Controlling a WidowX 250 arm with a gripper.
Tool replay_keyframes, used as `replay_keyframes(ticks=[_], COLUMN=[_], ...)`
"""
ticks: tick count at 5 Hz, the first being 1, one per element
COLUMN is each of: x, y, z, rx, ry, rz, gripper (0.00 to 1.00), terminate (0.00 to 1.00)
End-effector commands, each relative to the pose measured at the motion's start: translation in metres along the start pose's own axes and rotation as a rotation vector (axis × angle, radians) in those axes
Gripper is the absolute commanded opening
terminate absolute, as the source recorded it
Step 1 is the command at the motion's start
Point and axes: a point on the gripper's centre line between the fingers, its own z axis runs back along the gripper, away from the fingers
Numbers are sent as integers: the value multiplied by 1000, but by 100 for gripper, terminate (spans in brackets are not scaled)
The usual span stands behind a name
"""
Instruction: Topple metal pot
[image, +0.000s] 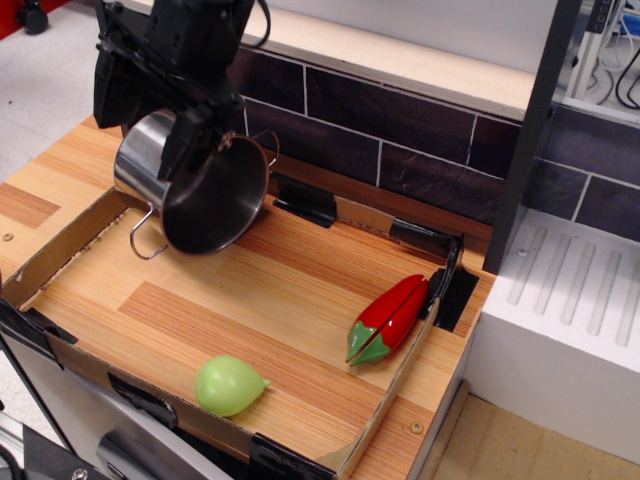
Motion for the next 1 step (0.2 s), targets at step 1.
replay_keyframes(ticks=[1], x=[3], y=[16], z=[35], rx=[-16], ry=[-148], rz=[12], gripper=[100], terminate=[100])
